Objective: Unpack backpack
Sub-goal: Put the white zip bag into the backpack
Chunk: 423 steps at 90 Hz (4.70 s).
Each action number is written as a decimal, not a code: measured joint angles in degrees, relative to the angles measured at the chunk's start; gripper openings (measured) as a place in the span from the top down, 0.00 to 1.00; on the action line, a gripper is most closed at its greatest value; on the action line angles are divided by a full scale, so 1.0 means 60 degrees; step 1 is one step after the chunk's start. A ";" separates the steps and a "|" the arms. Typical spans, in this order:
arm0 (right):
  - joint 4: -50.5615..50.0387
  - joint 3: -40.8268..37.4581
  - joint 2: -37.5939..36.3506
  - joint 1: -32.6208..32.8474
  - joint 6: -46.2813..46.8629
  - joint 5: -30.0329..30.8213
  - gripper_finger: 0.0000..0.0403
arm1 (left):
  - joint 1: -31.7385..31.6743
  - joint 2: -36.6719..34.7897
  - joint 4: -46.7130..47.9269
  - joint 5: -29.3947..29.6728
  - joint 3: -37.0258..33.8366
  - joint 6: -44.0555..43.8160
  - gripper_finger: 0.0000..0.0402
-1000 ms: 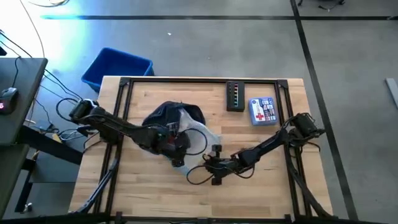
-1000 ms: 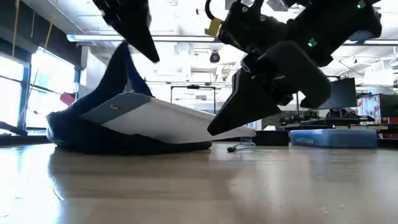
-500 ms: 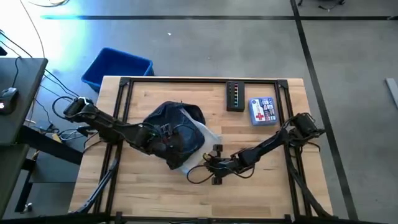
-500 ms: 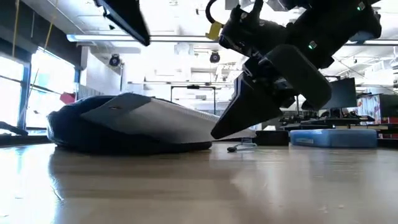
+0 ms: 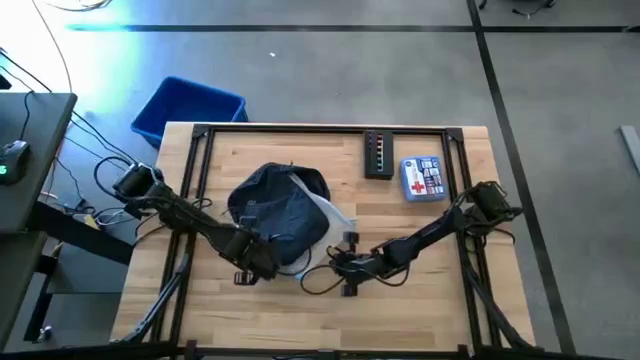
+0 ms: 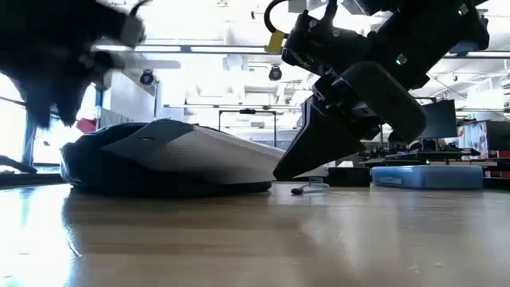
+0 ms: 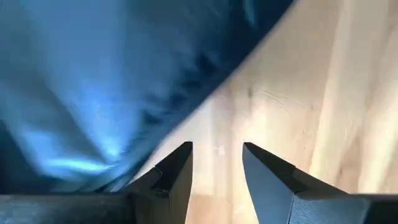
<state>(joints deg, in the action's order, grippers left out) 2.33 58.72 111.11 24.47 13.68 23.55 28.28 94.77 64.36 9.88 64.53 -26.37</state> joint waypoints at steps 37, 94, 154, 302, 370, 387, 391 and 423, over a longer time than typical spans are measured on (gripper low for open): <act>-0.0004 -0.0004 -0.0004 -0.0018 -0.0007 0.0000 1.00 | 0.0284 0.1041 -0.0794 0.4243 -0.0333 -0.0781 0.69; -0.0047 -0.0004 -0.0004 -0.0018 0.0129 -0.0015 1.00 | -0.0321 0.0807 -0.2173 0.4122 -0.0557 0.0103 0.63; 0.0340 -0.0011 -0.0007 -0.0018 -0.0095 -0.0004 1.00 | -0.0485 0.0807 -0.3131 0.1375 -0.0689 -0.0321 0.92; 0.1373 0.0197 0.0976 0.0355 -0.5961 0.3978 0.96 | -0.0212 0.1281 -0.6604 0.1473 -0.0696 0.2511 1.00; 0.4708 0.0761 0.0951 -0.1002 -0.5797 0.0215 1.00 | 0.0238 0.1281 -0.9478 0.0693 -0.0696 0.4311 1.00; 0.4798 0.0779 0.1022 -0.1170 -0.4768 -0.2747 1.00 | 0.0801 0.1281 -0.9580 0.0438 -0.0685 0.3571 1.00; 0.4735 0.0783 0.1099 -0.1174 -0.4710 -0.2712 1.00 | 0.0954 0.1281 -0.9572 0.0439 -0.0685 0.3239 1.00; 0.4131 0.0783 0.1249 -0.1083 -0.4816 -0.2238 1.00 | 0.1943 0.0722 -0.9283 -0.0981 -0.0681 -0.0204 0.82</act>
<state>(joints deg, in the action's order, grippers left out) 27.11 63.42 118.61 17.97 -15.21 10.12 39.94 99.10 8.66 3.99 60.45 -27.59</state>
